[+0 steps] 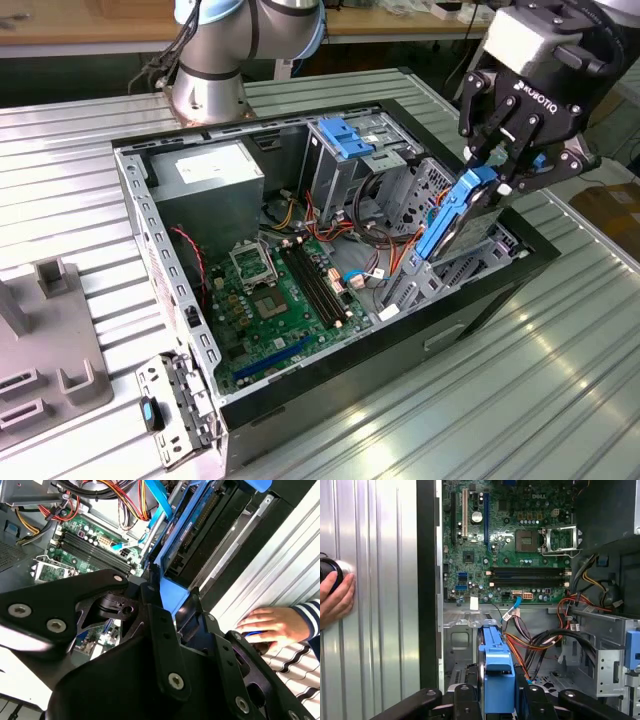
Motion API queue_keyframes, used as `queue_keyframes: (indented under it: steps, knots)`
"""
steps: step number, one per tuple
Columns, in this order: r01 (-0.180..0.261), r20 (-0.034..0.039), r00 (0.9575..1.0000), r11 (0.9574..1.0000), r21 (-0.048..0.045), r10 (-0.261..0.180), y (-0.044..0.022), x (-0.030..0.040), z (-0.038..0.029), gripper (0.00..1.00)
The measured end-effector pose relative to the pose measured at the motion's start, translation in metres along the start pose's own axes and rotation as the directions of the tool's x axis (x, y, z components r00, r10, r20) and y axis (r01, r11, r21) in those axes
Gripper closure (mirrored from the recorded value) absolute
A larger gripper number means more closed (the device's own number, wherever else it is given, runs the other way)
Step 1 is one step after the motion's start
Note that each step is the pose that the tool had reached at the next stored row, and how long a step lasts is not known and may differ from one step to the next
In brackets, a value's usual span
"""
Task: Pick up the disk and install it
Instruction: 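Pick up the disk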
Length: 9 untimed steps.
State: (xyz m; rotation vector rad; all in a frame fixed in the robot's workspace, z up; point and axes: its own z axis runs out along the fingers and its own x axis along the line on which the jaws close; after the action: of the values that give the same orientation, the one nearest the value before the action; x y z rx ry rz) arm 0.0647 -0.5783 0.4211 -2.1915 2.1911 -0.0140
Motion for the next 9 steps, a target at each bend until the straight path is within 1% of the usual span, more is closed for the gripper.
queue_keyframes:
  steps: [1,2,3,6,9]
  knots:
    - [0.0,0.0,1.0,1.0,0.0,0.0,0.0005,0.0013,0.0131,0.63]
    - [0.0,0.0001,1.0,1.0,0.0,0.0,0.0006,0.0016,0.0171,0.63]
    - [0.0,0.0001,1.0,1.0,0.0,0.0,0.0007,0.0018,0.0199,0.63]
    - [0.0,0.0,1.0,1.0,0.0,0.0,0.0008,0.0019,0.0221,0.63]
    - [0.0,0.0,1.0,1.0,0.0,0.0,0.001,0.002,0.0278,0.63]
